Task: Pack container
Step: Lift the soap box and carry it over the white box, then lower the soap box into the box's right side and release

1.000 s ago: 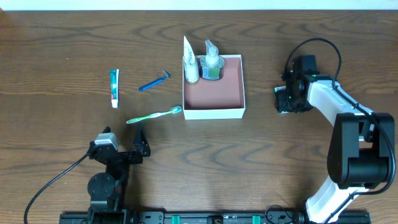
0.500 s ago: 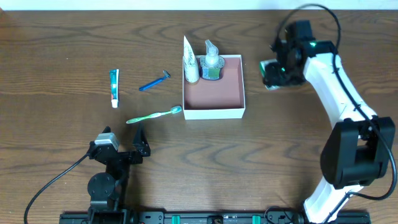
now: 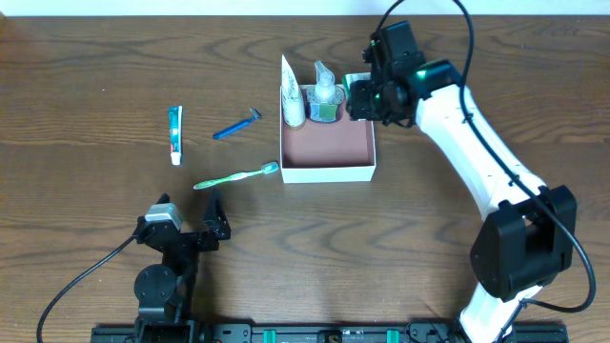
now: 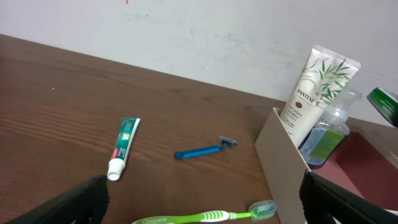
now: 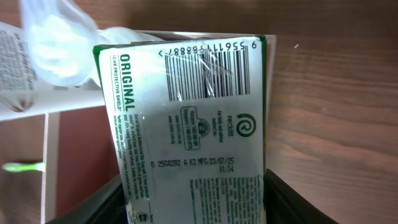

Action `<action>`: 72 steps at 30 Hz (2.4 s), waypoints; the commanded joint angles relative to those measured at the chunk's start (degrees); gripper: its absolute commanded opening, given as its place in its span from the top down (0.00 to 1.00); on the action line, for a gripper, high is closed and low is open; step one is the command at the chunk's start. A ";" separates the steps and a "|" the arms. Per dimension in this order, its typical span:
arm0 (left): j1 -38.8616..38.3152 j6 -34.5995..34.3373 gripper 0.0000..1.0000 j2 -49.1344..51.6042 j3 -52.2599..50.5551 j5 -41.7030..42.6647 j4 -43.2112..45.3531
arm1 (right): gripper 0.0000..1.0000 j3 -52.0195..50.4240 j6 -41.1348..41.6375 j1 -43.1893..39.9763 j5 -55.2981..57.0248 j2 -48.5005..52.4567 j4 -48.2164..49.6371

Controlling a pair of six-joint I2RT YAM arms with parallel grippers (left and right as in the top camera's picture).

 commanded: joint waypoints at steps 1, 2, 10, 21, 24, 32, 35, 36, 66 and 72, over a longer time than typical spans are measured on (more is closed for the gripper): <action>0.28 0.09 0.02 -0.35 -0.83 0.57 -2.19 | 0.64 0.83 5.33 1.51 3.96 -0.92 0.57; 0.28 0.11 0.02 -0.35 -0.83 0.57 -2.19 | 0.64 0.83 5.68 1.62 4.46 -0.87 0.46; 0.28 0.09 0.02 -0.35 -0.83 0.57 -2.19 | 0.66 -1.55 7.85 1.68 5.62 -0.15 0.72; 0.28 0.11 0.02 -0.35 -0.83 0.57 -2.19 | 0.66 -7.39 8.07 2.03 4.02 0.59 6.27; 0.28 0.11 0.02 -0.35 -0.83 0.57 -2.19 | 0.66 -8.20 8.04 2.03 2.93 0.59 7.78; 0.28 0.09 0.02 -0.35 -0.83 0.57 -2.19 | 0.67 -8.48 8.04 3.63 2.86 0.66 9.62; 0.28 0.09 0.02 -0.35 -0.83 0.57 -2.19 | 0.67 -8.48 8.61 4.26 3.02 1.20 10.05; 0.28 0.11 0.02 -0.35 -0.83 0.57 -2.19 | 0.67 -8.48 9.11 4.39 3.04 1.51 10.05; 0.28 0.09 0.02 -0.35 -0.83 0.57 -2.19 | 0.63 -8.52 11.23 4.79 6.08 5.20 9.01; 0.28 0.11 0.02 -0.35 -0.83 0.57 -2.19 | 0.46 -8.52 11.23 4.79 6.29 5.20 9.16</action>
